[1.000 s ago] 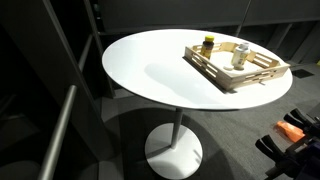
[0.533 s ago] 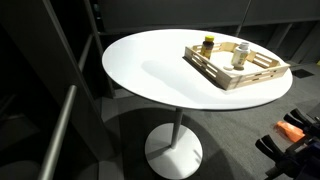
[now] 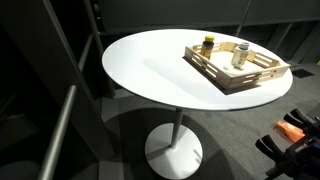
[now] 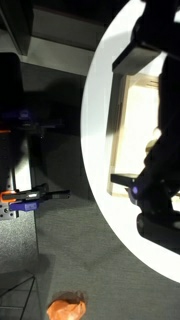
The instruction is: Pick up the white lid and put it on the white medicine bottle
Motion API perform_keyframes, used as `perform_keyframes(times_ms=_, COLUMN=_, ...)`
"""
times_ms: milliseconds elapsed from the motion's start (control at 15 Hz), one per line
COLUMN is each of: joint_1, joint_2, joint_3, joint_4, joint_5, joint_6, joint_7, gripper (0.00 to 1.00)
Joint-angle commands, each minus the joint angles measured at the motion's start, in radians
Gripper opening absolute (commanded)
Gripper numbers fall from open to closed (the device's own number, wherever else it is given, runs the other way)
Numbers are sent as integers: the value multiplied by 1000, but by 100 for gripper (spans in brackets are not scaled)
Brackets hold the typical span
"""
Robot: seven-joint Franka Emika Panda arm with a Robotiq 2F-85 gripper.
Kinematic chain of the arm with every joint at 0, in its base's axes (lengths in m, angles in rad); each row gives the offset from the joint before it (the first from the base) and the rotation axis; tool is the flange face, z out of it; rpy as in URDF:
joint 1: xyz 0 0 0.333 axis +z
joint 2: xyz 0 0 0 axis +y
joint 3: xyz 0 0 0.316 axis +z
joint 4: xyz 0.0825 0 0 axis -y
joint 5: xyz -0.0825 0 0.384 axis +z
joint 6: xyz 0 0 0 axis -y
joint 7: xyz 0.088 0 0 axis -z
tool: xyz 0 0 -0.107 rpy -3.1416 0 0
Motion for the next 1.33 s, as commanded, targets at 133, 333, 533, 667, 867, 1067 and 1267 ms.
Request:
perform_keyframes(times_ms=133, joint_1=-16, joint_2=117, joint_3=12, joint_4=16, joint_5=-10, joint_6=147, joint_7=114, gripper=100)
perform_keyframes(times_ms=333, joint_1=-14, joint_2=155, joint_3=17, joint_4=13, joint_5=-22, joint_6=207, joint_7=156, gripper=100)
perform_keyframes(times_ms=533, joint_1=-8, joint_2=127, joint_3=24, joint_4=24, joint_5=-23, joint_6=198, joint_7=189, gripper=100)
perform_keyframes(times_ms=667, joint_1=-5, joint_2=148, joint_3=15, joint_4=9, joint_5=-8, joint_6=211, joint_7=158, gripper=100)
perform_keyframes(times_ms=867, joint_1=-5, joint_2=134, joint_3=19, joint_4=13, joint_5=-8, joint_6=211, joint_7=163, gripper=100)
perform_keyframes(times_ms=1067, joint_1=-9, joint_2=157, joint_3=16, joint_4=-2, joint_5=-7, joint_6=253, joint_7=168, gripper=100)
perform_keyframes(times_ms=1267, joint_1=-11, joint_2=196, joint_3=18, joint_4=-15, joint_5=-16, joint_6=329, joint_7=178, gripper=100)
